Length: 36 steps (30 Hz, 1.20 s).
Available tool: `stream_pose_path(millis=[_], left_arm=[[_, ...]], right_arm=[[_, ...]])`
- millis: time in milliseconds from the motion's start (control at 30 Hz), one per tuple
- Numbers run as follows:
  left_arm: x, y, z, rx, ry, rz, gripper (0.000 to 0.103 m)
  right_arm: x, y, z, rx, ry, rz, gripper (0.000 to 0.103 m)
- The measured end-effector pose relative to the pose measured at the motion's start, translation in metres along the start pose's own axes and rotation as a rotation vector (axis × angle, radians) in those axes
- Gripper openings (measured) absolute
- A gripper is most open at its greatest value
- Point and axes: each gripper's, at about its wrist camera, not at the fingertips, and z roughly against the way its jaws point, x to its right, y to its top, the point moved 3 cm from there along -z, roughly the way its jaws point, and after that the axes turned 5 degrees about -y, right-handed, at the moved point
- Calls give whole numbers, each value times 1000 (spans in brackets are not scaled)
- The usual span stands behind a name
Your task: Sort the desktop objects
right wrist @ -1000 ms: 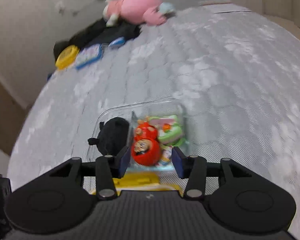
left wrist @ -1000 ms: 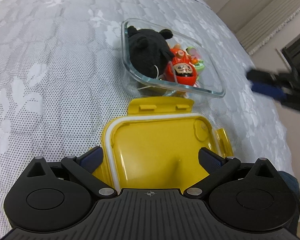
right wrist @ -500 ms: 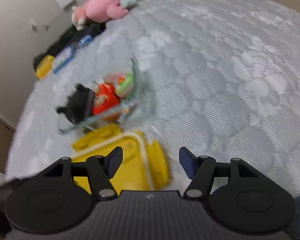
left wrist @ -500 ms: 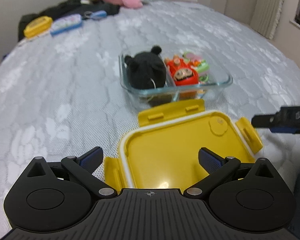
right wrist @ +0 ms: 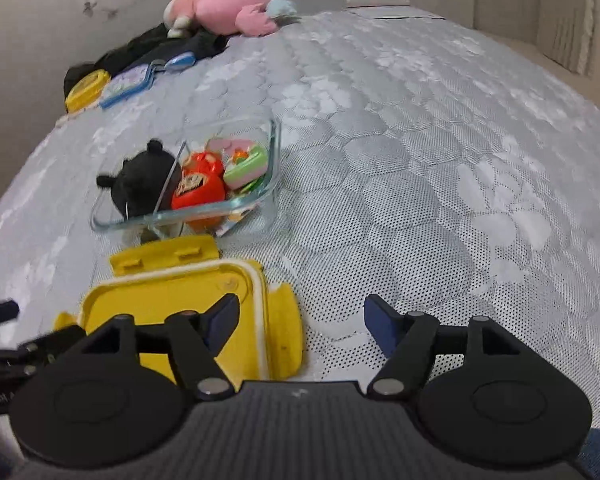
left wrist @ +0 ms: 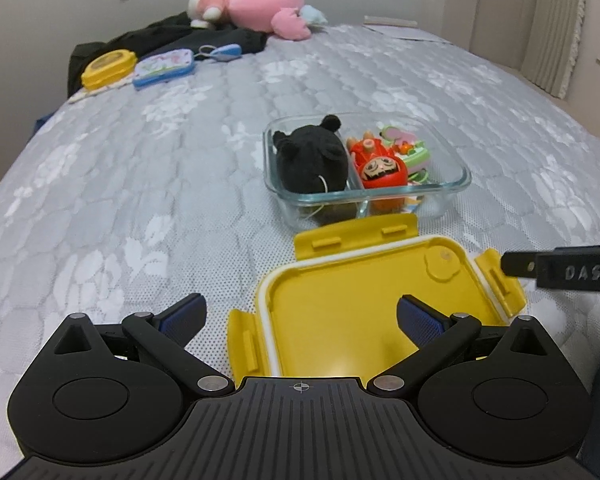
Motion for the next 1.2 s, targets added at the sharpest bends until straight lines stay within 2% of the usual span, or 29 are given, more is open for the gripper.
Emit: stream_pose_path(millis=[167,267,367,500,633,767,833,933,1033,1200], left_arm=[[-2,-6,-4,-52,-20,33,103],[-8,-13,-5,-127,-27,105,103],[-15,-24,6,-137,-97,194,103],[-16,-32,23,-106,-89,202,103],[-21,-34,25,-108,-84,235,103],[-16,-33,21,-130,-84,198,103],[-12,-34,21,-131,-87,169,103],[-6,-35,20,-137,-85,128,103],[-1,-36,17,-145,-83,108,103],[8,-39,11,-186,-96,58,103]], right_arm=[[2,-1,-3,-30,25,-18,71],[3,-1,-1,-38,17,-26,71],[1,-3,2,-31,-7,-6,74],[-1,-7,5,-65,27,-7,85],[-4,-13,10,-72,38,-6,86],[-6,-15,19,-12,0,1,87],[-5,-15,18,3,-41,-6,92],[0,-14,14,14,-91,-47,95],[1,-14,10,-10,-84,-55,95],[-8,-16,6,-34,-73,14,95]])
